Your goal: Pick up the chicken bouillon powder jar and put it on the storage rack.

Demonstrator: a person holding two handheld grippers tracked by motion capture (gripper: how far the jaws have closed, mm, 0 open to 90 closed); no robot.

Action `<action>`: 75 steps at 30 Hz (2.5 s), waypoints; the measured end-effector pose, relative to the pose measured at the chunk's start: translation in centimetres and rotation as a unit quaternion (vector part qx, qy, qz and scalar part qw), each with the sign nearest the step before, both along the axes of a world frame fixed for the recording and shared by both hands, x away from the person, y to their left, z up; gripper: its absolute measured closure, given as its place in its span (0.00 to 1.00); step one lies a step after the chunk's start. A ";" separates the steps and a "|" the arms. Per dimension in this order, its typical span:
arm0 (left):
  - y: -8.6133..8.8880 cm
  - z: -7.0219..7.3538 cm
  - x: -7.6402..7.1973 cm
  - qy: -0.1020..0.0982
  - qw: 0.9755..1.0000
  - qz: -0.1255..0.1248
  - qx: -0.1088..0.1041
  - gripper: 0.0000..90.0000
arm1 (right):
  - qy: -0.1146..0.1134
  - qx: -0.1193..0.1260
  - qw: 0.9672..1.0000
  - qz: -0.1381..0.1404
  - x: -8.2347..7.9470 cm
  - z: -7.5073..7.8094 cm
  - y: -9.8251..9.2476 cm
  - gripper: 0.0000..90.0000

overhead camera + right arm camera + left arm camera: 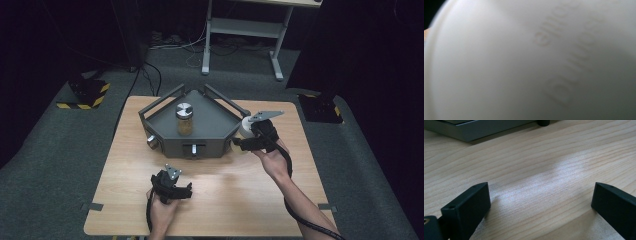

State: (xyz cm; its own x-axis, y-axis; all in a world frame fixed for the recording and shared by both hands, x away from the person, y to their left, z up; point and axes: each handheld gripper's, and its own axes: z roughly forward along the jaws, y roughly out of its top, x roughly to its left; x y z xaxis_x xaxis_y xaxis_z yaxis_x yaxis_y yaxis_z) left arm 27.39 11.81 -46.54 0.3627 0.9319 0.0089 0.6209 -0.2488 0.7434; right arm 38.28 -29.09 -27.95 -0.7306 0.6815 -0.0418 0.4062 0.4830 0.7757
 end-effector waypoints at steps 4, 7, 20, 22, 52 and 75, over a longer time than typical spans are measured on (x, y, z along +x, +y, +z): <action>0.0 0.0 0.0 -0.001 1.000 0.000 0.000 0.02 | -0.004 -0.001 1.000 0.008 0.4 1.0 0.8 0.34; 0.0 0.0 0.0 0.000 1.000 0.000 0.001 0.02 | -0.005 -0.003 1.000 0.013 0.6 1.4 1.3 0.34; 0.0 0.0 0.0 0.000 1.000 0.000 0.000 0.02 | 0.002 -0.010 1.000 0.020 3.2 2.9 4.8 0.34; 0.0 0.0 0.0 0.000 1.000 0.001 0.000 0.02 | 0.002 -0.013 1.000 0.017 3.7 3.1 5.6 0.35; 0.0 0.0 0.0 -0.001 1.000 0.001 0.000 0.03 | 0.036 -0.041 0.998 -0.022 8.7 1.6 11.8 0.35; 0.0 -0.1 -0.1 -0.003 1.000 0.003 -0.002 0.03 | 0.032 -0.038 0.999 -0.021 8.8 0.9 11.9 0.27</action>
